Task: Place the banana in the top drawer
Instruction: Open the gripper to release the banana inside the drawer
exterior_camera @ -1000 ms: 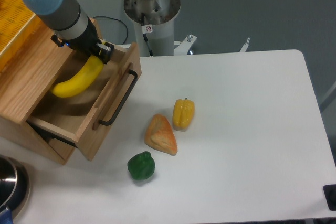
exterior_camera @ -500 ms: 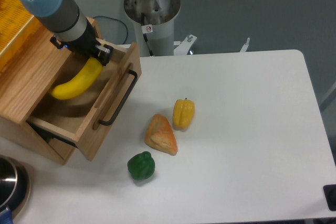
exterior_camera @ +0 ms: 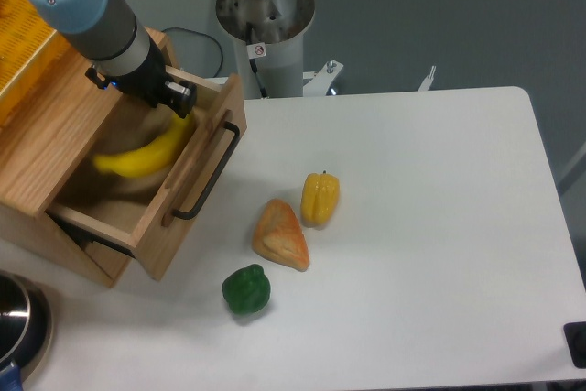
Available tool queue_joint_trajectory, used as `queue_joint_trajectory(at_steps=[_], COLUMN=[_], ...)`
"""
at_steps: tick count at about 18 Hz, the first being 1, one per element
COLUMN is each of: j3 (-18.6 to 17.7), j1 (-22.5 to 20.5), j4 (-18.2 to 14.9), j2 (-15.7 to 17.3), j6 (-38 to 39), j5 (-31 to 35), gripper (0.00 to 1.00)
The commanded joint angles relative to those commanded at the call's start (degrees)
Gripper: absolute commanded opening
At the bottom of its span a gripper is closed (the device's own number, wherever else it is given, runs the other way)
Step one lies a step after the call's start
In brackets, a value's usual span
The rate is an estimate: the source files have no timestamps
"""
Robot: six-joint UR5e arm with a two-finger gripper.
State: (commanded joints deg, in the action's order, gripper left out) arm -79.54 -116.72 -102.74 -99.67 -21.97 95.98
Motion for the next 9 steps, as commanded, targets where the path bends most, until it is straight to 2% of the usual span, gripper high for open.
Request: queue_joint_trajectory(at_steps=[5,6,8,9], j3=[0.0,0.1,0.1,0.1], j1=[0.0,0.0,-0.1,-0.1], j4=[0.0,0.0,0.6,1.7], j2=[0.4,0.5,0.9,1.2], j6=[-0.2,-0.6,-1.3,-1.9], j5=[-0.1,-0.1,0.1,0.0], gripper=[0.58,0.65,0.93,0.99])
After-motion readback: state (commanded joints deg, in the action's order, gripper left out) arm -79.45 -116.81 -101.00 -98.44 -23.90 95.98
